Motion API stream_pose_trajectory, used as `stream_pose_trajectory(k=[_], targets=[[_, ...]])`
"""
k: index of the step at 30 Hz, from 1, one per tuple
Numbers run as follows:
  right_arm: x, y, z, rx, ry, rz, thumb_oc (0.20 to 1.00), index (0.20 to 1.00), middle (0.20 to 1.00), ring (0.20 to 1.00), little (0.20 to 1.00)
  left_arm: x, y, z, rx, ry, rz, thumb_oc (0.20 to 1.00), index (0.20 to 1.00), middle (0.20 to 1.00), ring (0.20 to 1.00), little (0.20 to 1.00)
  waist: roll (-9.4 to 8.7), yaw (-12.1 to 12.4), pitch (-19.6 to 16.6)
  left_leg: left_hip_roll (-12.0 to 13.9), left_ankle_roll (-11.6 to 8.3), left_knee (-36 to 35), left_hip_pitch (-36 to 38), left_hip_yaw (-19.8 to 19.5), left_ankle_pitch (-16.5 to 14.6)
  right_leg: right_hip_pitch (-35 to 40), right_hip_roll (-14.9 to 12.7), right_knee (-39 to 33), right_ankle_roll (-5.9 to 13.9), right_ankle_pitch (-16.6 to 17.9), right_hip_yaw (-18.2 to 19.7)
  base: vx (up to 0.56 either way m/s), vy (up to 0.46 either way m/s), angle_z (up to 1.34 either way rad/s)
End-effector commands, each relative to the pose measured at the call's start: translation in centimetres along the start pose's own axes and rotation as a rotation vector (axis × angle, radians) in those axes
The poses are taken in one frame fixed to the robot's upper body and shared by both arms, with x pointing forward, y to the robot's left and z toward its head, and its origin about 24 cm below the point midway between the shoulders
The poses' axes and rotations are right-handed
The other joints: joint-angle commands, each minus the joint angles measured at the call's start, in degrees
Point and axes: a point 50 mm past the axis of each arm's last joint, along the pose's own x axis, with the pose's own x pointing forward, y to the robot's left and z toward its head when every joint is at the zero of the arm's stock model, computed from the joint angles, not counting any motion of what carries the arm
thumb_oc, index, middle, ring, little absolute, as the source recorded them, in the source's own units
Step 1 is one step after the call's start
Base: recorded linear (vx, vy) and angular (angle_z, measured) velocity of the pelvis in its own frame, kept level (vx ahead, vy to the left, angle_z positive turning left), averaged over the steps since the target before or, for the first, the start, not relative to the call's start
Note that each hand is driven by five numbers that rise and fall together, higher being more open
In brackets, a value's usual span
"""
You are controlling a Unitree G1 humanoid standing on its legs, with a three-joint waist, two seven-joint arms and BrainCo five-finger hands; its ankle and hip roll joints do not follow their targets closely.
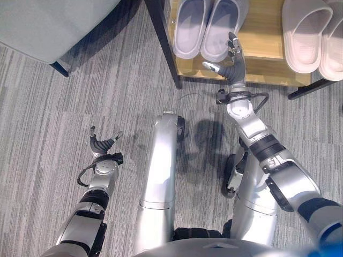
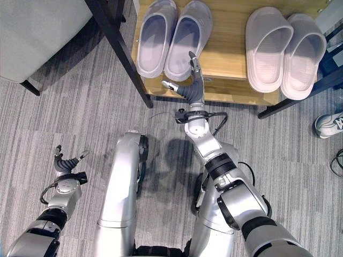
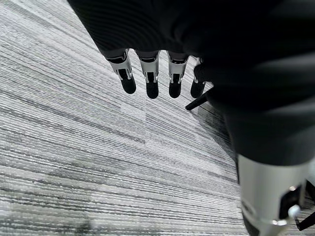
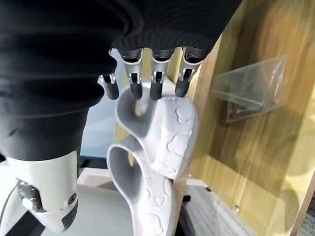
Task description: Arrange the slippers neatly on the shoe rack.
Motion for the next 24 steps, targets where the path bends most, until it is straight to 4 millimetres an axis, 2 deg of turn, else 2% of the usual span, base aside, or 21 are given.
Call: stream_pose_trajectory(k=[1,5,7,10,11,12,15,16,17,18,20,23,24], targets=[[0.3,-0.8,4.2,0.111,-0.213,-0.058,1.0,1.0,1.0,1.0,1.0,-0.1,0.7,0.1,-0.009,-0.039,0.027,1.0,1.0,1.0,1.0,1.0,-0.91,2.3,-1.2,-2.5,1.72,1.9,2.4,-6.1,-3.7,3.7,-2.8,4.2,-1.77,8.4,4.9,0.0,0.0,0.0],[-2.1,-4.4,4.5,0.107,-0.284,-0.156,1.0,1.0,1.0,1.0,1.0,-1.0,0.6,-0.3,-0.006,-0.061,0.004,1.0,1.0,1.0,1.0,1.0,-1.94,1.5,-1.7,-2.6,1.63,2.1,2.4,-6.4,-3.9,3.8,-3.0,4.1,-1.73,8.2,4.5,0.0,0.0,0.0],[-3.3,-5.3,4.4,0.099,-0.293,-0.173,1.0,1.0,1.0,1.0,1.0,-1.5,0.5,-0.5,-0.002,-0.064,-0.008,1.0,1.0,1.0,1.0,1.0,-2.32,1.2,-1.9,-2.7,1.57,2.2,2.4,-6.6,-4.0,3.9,-3.0,3.9,-1.7,8.1,4.3,0.0,0.0,0.0],[-6.2,-8.9,4.0,0.086,-0.287,-0.273,1.0,1.0,1.0,1.0,1.0,-1.5,1.4,1.0,-0.036,-0.141,-0.005,1.0,1.0,1.0,1.0,1.0,-3.69,0.8,-1.4,-2.8,1.79,-0.4,2.4,-6.7,-2.7,4.6,-3.5,0.9,-1.47,9.2,3.9,-0.06,-0.024,0.02],[-7.0,-9.7,3.7,0.057,-0.28,-0.29,1.0,1.0,1.0,1.0,1.0,-1.5,1.4,1.7,-0.043,-0.173,-0.014,1.0,1.0,1.0,1.0,1.0,-4.03,0.7,-1.6,-2.9,1.92,-1.5,2.4,-6.7,-2.3,4.8,-3.8,-0.2,-1.5,9.5,3.6,-0.08,-0.024,0.09],[-8.5,-12.4,2.9,-0.096,-0.256,-0.358,1.0,1.0,1.0,1.0,1.0,-1.6,1.9,3.5,-0.05,-0.27,-0.034,1.0,1.0,1.0,1.0,1.0,-4.86,0.3,-2.4,-2.7,1.9,-4.8,2.4,-6.8,-1.5,4.9,-4.1,-3.3,-1.64,9.8,2.5,-0.08,-0.016,0.09],[-10.2,-15.3,1.5,-0.29,-0.195,-0.431,1.0,1.0,1.0,1.0,1.0,-2.1,2.6,4.4,-0.034,-0.342,-0.044,1.0,1.0,1.0,1.0,1.0,-5.25,-0.2,-4.8,-1.9,1.95,-11.1,2.4,-7.1,-0.1,5.4,-4.2,-10.2,-1.57,10.8,0.1,-0.1,0.0,-0.01],[-11.7,-17.9,-0.8,-0.409,-0.068,-0.505,1.0,1.0,1.0,1.0,1.0,-1.6,3.8,5.3,-0.046,-0.382,0.001,1.0,1.0,1.0,1.0,1.0,-5.09,-1.0,-8.5,-0.5,1.88,-19.5,2.4,-6.7,2.8,5.7,-4.3,-18.7,-1.23,11.9,-2.9,-0.19,0.023,-0.05],[-12.6,-18.9,-2.5,-0.408,0.028,-0.546,1.0,1.0,1.0,1.0,1.0,-1.2,4.1,6.3,-0.052,-0.413,0.015,1.0,1.0,1.0,1.0,1.0,-4.72,-1.6,-10.8,0.8,1.96,-25.3,2.4,-6.4,5.8,5.7,-4.8,-25.7,-1.37,13.0,-5.3,-0.24,0.047,-0.01],[-13.6,-19.6,-4.2,-0.391,0.125,-0.574,1.0,1.0,1.0,1.0,1.0,-1.0,4.2,7.1,-0.055,-0.44,0.022,1.0,1.0,1.0,1.0,1.0,-4.02,-2.3,-13.2,1.1,1.96,-31.6,2.4,-6.5,8.9,5.6,-5.1,-31.6,-1.0,14.3,-7.3,-0.18,0.056,0.02],[-14.7,-19.6,-6.4,-0.361,0.241,-0.573,1.0,1.0,1.0,1.0,1.0,-0.9,3.8,7.6,-0.052,-0.456,0.01,1.0,1.0,1.0,1.0,1.0,-2.84,-3.1,-15.8,1.3,1.9,-37.9,2.4,-6.9,12.1,5.8,-5.5,-38.0,-0.99,15.6,-9.7,-0.17,0.04,0.19],[-18.3,-18.3,-10.9,-0.311,0.49,-0.539,1.0,1.0,1.0,1.0,1.0,-0.9,1.8,7.7,0.064,-0.485,-0.049,1.0,1.0,1.0,1.0,1.0,-2.4,-4.7,-15.8,3.1,1.6,-51.2,11.9,-5.8,16.4,15.0,-5.1,-52.6,-1.22,18.8,-12.4,-0.2,0.014,0.09],[-19.1,-17.7,-11.8,-0.306,0.544,-0.516,1.0,1.0,1.0,1.0,1.0,-0.9,1.4,7.5,0.079,-0.48,-0.064,1.0,1.0,1.0,1.0,1.0,-2.39,-5.0,-15.9,3.1,1.35,-53.9,14.3,-5.7,17.3,17.1,-4.6,-55.2,-1.2,19.4,-12.7,-0.15,-0.012,0.06]])
